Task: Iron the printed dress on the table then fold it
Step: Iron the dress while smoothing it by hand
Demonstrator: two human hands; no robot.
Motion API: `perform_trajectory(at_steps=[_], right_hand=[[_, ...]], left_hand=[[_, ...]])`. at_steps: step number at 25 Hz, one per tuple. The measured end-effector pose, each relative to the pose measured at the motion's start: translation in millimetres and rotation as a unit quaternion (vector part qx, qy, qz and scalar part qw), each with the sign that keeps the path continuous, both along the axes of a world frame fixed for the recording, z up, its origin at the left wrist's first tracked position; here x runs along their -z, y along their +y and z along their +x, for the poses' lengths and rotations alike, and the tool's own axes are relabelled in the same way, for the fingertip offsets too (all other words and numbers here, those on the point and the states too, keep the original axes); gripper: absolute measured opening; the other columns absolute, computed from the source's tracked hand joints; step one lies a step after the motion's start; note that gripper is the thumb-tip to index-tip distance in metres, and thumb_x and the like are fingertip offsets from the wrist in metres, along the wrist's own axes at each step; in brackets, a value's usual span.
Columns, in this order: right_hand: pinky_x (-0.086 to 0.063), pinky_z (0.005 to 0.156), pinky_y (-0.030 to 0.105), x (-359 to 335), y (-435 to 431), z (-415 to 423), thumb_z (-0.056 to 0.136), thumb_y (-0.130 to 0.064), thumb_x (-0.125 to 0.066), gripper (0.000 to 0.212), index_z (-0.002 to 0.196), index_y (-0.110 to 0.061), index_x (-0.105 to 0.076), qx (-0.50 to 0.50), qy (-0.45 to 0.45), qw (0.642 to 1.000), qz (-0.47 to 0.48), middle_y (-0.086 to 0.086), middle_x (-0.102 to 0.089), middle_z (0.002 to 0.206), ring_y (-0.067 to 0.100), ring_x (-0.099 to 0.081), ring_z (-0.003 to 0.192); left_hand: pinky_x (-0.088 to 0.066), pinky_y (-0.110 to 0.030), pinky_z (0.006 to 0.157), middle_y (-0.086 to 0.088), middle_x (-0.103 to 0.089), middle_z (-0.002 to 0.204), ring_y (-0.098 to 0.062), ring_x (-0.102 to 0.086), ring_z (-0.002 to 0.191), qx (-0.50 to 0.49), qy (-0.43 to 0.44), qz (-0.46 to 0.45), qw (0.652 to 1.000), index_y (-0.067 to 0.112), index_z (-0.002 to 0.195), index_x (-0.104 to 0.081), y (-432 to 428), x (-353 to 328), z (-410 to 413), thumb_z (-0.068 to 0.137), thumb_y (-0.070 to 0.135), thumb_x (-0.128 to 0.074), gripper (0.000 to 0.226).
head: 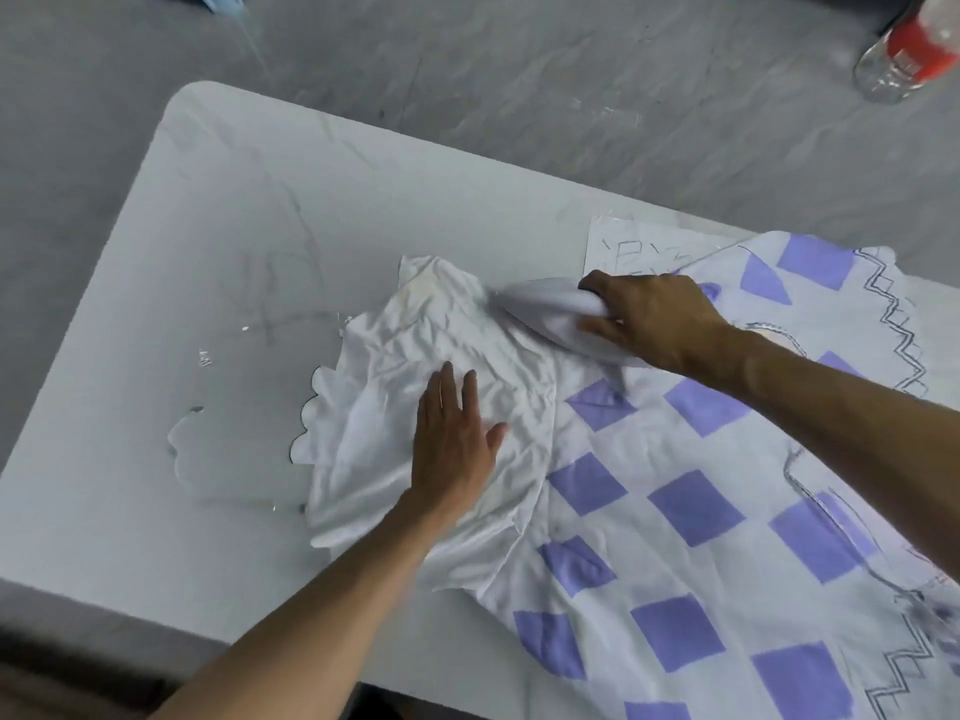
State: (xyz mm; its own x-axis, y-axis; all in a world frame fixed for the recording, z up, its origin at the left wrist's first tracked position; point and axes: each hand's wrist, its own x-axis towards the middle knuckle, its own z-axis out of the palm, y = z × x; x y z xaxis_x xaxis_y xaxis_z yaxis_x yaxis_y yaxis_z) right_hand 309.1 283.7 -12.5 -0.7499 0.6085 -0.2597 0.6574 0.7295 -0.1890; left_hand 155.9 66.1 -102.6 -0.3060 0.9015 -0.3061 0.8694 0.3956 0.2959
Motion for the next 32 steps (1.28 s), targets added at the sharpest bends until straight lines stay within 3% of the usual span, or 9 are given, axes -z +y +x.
perform_trajectory(at_steps=[3, 6, 10, 13, 19, 22, 32], right_hand=[[-0.044, 0.065, 0.035, 4, 13, 7, 0.093, -0.053, -0.046, 0.041, 0.122, -0.026, -0.053, -0.145, 0.006, 0.989, 0.001, 0.000, -0.069, 0.102, 0.032, -0.064, 0.085], [-0.038, 0.061, 0.033, 31, 14, 15, 0.095, -0.051, -0.042, 0.040, 0.123, -0.023, -0.051, -0.208, -0.033, 0.977, 0.018, 0.001, -0.068, 0.099, 0.033, -0.064, 0.083], [-0.036, 0.060, 0.034, 50, 26, 36, 0.095, -0.048, -0.043, 0.037, 0.114, -0.017, -0.052, -0.127, -0.033, 0.989, 0.065, 0.008, -0.067, 0.092, 0.035, -0.062, 0.078], [-0.036, 0.060, 0.034, 38, 32, 44, 0.095, -0.048, -0.046, 0.036, 0.110, -0.016, -0.054, -0.094, -0.026, 0.993, 0.070, 0.011, -0.067, 0.087, 0.037, -0.062, 0.074], [-0.030, 0.054, 0.030, 25, -14, 2, 0.090, -0.054, -0.051, 0.041, 0.105, -0.016, -0.057, -0.268, 0.038, 0.962, 0.039, 0.006, -0.066, 0.075, 0.035, -0.061, 0.064], [-0.023, 0.050, 0.029, 45, -36, -11, 0.091, -0.055, -0.048, 0.041, 0.103, -0.016, -0.056, -0.338, -0.014, 0.939, 0.057, 0.005, -0.064, 0.073, 0.033, -0.060, 0.062], [-0.033, 0.062, 0.035, 53, -12, -74, 0.095, -0.046, -0.042, 0.034, 0.107, -0.015, -0.049, -0.274, -0.025, 0.957, 0.094, 0.012, -0.067, 0.089, 0.036, -0.061, 0.075]], left_hand=[[-0.029, -0.053, 0.114, -0.031, -0.018, 0.154, -0.045, -0.021, 0.143, -0.019, 0.056, -0.054, 0.997, 0.006, 0.151, -0.027, -21, 25, 35, 0.087, 0.066, -0.041, 0.089], [-0.021, -0.053, 0.117, -0.037, -0.009, 0.154, -0.048, -0.012, 0.144, -0.057, 0.101, -0.061, 0.991, 0.003, 0.152, -0.018, -32, 44, 38, 0.086, 0.073, -0.038, 0.098], [-0.020, -0.053, 0.115, -0.041, -0.013, 0.151, -0.050, -0.016, 0.142, -0.075, 0.127, -0.067, 0.987, 0.000, 0.150, -0.023, -37, 49, 42, 0.085, 0.073, -0.034, 0.098], [-0.023, -0.053, 0.116, -0.040, -0.019, 0.150, -0.049, -0.022, 0.141, -0.108, 0.112, -0.050, 0.987, -0.001, 0.147, -0.031, -37, 42, 52, 0.089, 0.062, -0.043, 0.087], [-0.022, -0.053, 0.116, -0.035, -0.018, 0.152, -0.046, -0.018, 0.143, -0.335, 0.050, -0.037, 0.940, -0.008, 0.147, -0.025, -26, 39, 97, 0.098, 0.053, -0.035, 0.078], [-0.015, -0.051, 0.119, -0.033, -0.015, 0.155, -0.043, -0.013, 0.146, -0.323, 0.080, -0.013, 0.943, -0.007, 0.148, -0.024, -37, 57, 92, 0.099, 0.053, -0.033, 0.077], [-0.012, -0.051, 0.119, -0.029, -0.007, 0.158, -0.039, -0.006, 0.148, -0.323, 0.097, -0.014, 0.941, -0.003, 0.151, -0.017, -41, 67, 91, 0.099, 0.055, -0.028, 0.079]])
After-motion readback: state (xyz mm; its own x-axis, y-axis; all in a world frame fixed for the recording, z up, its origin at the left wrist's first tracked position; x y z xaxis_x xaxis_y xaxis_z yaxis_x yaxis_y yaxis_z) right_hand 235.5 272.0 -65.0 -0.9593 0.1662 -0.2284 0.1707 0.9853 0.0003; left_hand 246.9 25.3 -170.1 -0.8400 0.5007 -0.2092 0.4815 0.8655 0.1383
